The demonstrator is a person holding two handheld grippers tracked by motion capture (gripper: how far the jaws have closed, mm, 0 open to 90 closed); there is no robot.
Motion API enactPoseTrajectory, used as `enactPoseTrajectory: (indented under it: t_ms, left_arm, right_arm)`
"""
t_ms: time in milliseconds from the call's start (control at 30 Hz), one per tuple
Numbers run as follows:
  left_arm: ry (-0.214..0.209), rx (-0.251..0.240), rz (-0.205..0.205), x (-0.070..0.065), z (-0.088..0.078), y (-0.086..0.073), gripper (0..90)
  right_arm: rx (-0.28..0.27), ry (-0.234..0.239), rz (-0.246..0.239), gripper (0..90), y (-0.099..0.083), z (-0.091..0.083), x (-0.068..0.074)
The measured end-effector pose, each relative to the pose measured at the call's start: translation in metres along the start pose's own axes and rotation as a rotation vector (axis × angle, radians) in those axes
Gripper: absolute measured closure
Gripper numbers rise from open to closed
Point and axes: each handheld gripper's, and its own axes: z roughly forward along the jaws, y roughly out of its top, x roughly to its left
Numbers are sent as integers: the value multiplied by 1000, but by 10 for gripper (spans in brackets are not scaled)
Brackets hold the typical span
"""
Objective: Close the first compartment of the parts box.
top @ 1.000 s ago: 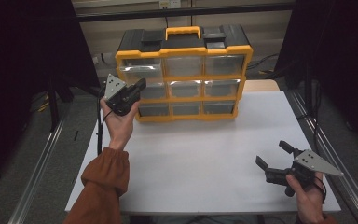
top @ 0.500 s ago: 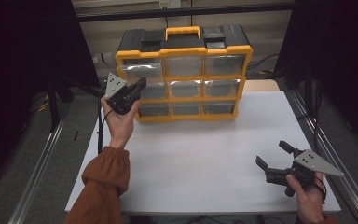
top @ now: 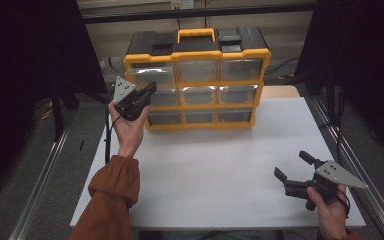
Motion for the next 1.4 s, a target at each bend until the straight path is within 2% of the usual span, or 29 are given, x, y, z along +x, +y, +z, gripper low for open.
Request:
enactPoseTrajectory:
  t_ms: [867,1100,1200,1233,1400]
  left_arm:
    - [15,-2,11,5,12,-2,900]
    - [25,-3,2,5,15,-2,900]
    - [24,0,15,7,16,-1,900]
    - [25,-7,0,7,18,-1,900]
    - [33,-7,-6,7,21,-1,900]
  right_arm:
    - [3,5,1,5,0,0,0]
    - [3,10,-5,5,0,0,0]
    - [3,4,-3,5,0,0,0]
    - [4,9,-4,5,0,-1,0]
    - [3,3,-1,5,0,0,0]
